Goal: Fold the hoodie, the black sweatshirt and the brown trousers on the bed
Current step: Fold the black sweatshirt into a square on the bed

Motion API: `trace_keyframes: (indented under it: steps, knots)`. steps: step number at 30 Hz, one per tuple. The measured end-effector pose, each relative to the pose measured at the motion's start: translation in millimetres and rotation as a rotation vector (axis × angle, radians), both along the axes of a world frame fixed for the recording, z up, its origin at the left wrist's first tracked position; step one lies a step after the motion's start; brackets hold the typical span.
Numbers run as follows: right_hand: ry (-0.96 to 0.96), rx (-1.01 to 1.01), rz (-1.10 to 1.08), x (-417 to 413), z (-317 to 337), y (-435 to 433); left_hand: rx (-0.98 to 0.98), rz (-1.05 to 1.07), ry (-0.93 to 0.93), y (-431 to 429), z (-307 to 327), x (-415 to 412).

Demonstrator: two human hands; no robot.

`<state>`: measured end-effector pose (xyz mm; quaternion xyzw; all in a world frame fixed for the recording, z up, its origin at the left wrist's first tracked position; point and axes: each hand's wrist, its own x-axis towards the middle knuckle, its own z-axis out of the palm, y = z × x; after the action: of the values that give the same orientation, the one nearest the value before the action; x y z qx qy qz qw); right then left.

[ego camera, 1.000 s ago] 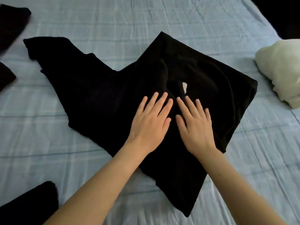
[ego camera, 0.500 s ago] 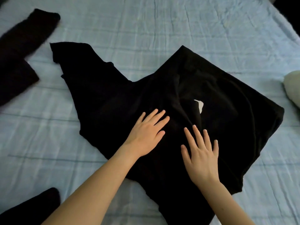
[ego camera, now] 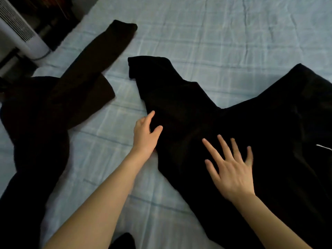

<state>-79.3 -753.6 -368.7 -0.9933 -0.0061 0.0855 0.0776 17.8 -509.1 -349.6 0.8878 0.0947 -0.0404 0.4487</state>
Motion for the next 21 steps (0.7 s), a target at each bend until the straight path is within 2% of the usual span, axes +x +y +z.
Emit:
trace_keyframes:
  steps: [3, 9, 16, 18, 19, 21]
  knots:
    - [0.033, -0.058, -0.009, 3.8, -5.5, 3.2, -0.146, 0.030, 0.021, 6.9, -7.7, 23.0]
    - [-0.021, -0.097, -0.011, 3.5, -7.8, 1.4, -0.559, 0.068, 0.020, 7.0, -2.4, 42.2]
    - [-0.022, -0.080, -0.006, 4.9, -7.4, 0.8, -0.758, -0.161, -0.034, -8.9, 34.9, 43.7]
    - [-0.094, 0.038, -0.008, 4.4, 1.1, 1.3, -0.782, -0.240, -0.044, -19.2, 49.2, 33.4]
    - [-0.156, 0.158, -0.031, 3.3, 6.0, 0.6, -0.780, -0.278, -0.048, -25.5, 56.4, 27.6]
    - [-0.267, 0.534, -0.153, -0.6, 21.7, -5.1, -0.793, -0.354, -0.048, -40.2, 71.4, 14.1]
